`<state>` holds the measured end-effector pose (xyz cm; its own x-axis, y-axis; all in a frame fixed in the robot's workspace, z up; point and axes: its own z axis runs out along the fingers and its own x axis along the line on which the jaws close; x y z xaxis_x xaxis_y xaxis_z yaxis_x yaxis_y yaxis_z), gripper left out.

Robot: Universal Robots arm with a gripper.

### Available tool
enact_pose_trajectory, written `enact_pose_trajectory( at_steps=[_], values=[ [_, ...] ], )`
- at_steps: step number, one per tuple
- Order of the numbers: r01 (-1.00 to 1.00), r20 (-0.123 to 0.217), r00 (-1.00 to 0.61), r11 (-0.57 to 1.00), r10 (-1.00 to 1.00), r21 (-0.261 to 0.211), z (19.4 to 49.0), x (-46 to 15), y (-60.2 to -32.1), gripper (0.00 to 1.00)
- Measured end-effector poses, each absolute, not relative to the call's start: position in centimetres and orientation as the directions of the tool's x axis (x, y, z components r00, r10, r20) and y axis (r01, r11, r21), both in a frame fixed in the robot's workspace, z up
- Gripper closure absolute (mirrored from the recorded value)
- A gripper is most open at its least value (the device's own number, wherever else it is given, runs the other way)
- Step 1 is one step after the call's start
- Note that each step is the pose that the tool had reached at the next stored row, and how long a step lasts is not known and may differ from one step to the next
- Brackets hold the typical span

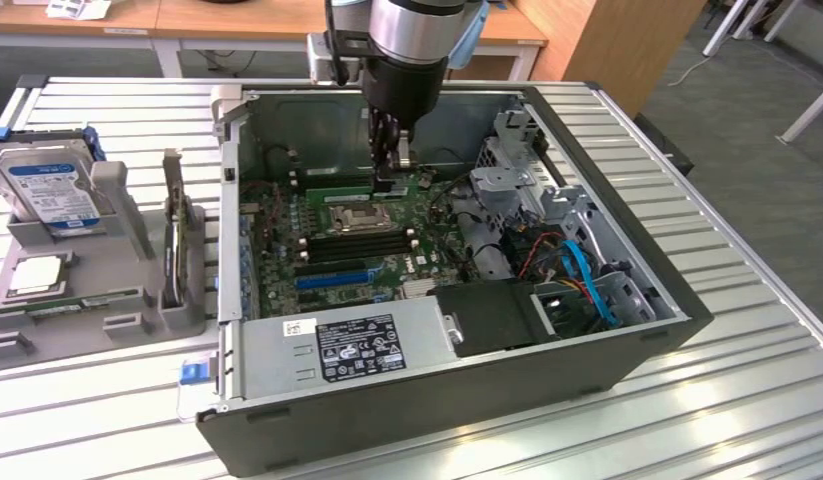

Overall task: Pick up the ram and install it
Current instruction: 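Insert the ram into the slot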

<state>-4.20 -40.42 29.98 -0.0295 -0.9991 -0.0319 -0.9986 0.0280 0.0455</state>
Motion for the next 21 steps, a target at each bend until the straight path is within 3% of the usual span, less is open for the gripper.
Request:
enact_pose_trajectory(
  at_steps=[21],
  values=[
    [-0.999,-0.032,-0.01,0.008,-0.999,0.046,29.19,-4.2,-41.02,0.89]
  ],
)
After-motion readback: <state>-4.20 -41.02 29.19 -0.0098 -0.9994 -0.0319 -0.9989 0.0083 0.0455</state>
